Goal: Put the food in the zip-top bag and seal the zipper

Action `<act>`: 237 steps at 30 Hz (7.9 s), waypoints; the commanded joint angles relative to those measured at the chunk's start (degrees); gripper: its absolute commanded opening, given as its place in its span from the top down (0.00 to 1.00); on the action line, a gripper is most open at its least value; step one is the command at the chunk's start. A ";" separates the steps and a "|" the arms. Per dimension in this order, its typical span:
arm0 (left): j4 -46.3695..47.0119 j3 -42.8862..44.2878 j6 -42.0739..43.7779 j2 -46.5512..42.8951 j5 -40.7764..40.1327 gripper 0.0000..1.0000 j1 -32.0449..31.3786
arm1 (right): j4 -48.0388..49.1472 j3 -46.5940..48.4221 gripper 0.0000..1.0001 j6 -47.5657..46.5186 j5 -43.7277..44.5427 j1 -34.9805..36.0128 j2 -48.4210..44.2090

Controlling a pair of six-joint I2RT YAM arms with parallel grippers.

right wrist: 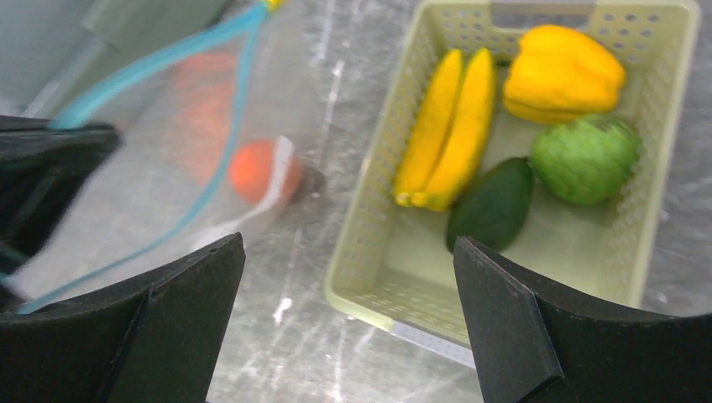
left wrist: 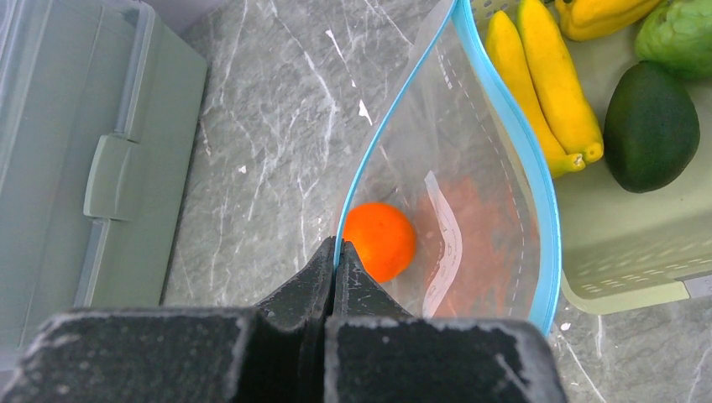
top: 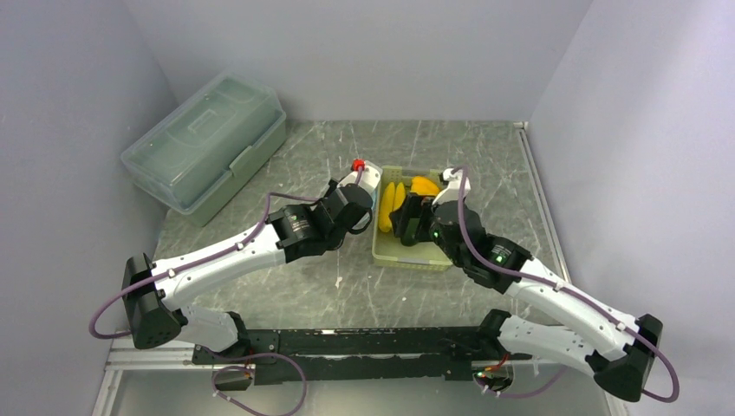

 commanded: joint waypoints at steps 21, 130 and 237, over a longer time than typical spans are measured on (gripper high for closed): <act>0.64 0.51 -1.13 -1.73 -0.51 1.00 -0.25 | -1.86 -2.86 0.12 7.44 -10.09 -17.28 12.62; -0.52 3.43 -2.01 -0.74 2.68 1.00 -0.49 | 17.96 9.97 0.71 18.62 -18.84 -5.24 12.24; -2.84 4.63 0.97 -3.97 -3.36 1.00 -0.51 | -7.52 12.16 0.19 -7.41 -3.39 -22.30 27.78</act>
